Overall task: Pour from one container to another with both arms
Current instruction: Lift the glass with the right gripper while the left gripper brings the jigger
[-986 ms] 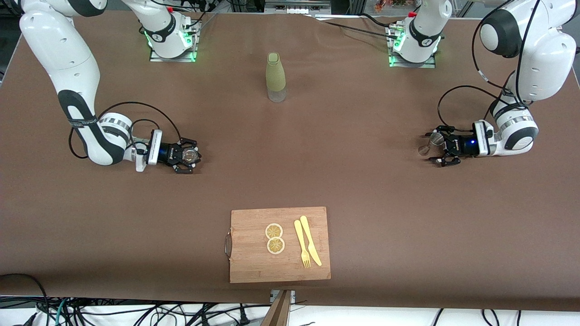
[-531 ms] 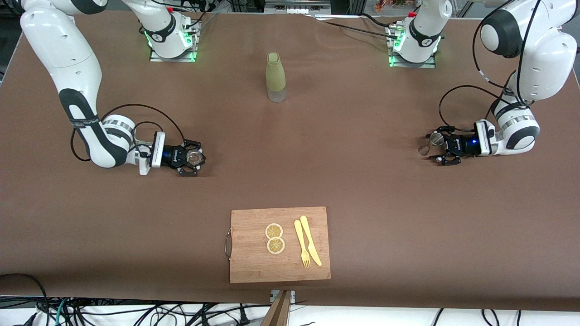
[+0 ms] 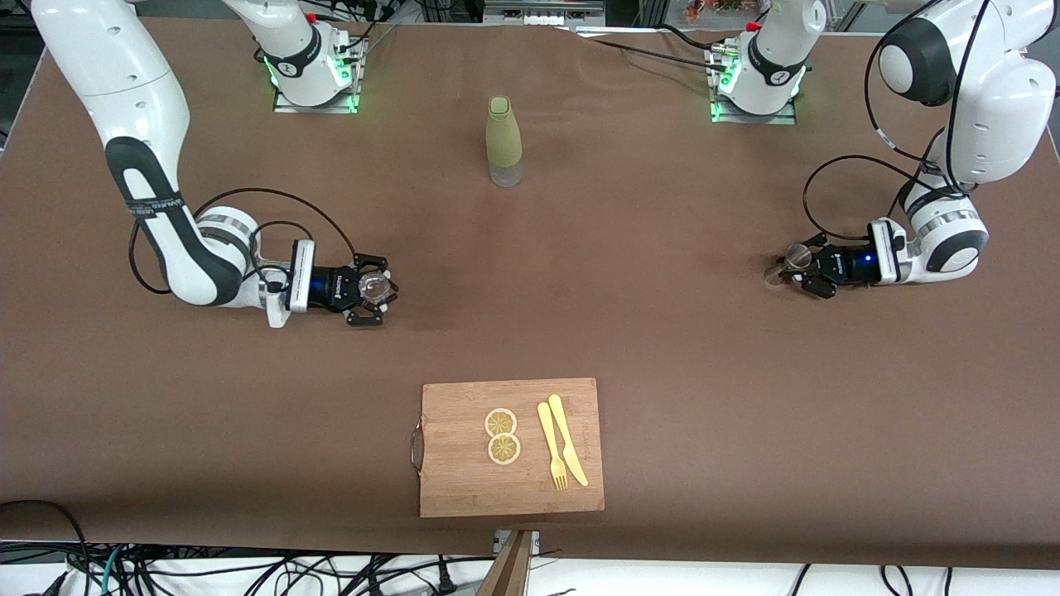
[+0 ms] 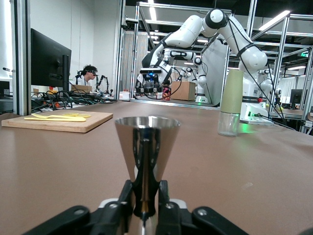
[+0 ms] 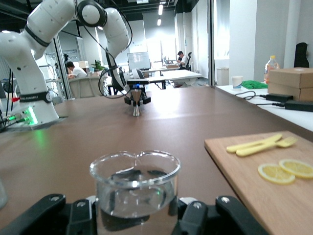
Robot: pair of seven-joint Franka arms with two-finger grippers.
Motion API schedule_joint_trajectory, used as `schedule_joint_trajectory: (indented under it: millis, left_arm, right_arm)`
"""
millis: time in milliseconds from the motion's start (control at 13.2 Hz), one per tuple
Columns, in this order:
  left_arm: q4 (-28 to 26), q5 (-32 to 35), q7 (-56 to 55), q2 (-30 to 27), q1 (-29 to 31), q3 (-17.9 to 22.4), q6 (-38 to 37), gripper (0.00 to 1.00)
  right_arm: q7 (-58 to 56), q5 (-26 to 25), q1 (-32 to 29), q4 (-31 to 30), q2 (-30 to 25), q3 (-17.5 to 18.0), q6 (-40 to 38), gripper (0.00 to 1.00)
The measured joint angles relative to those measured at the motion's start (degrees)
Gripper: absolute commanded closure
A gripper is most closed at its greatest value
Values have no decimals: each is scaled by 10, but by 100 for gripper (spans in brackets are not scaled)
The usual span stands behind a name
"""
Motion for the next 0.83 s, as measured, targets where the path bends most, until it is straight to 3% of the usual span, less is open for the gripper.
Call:
schedule_joint_trajectory:
  millis: [531, 834]
  left_arm:
    - [15, 1, -8, 1, -10, -5, -4, 100]
    - [37, -9, -34, -2, -88, -12, -6, 100]
  right_arm:
    - [28, 6, 3, 11, -17, 16, 8, 100]
    - [75, 22, 11, 14, -54, 64, 90, 100]
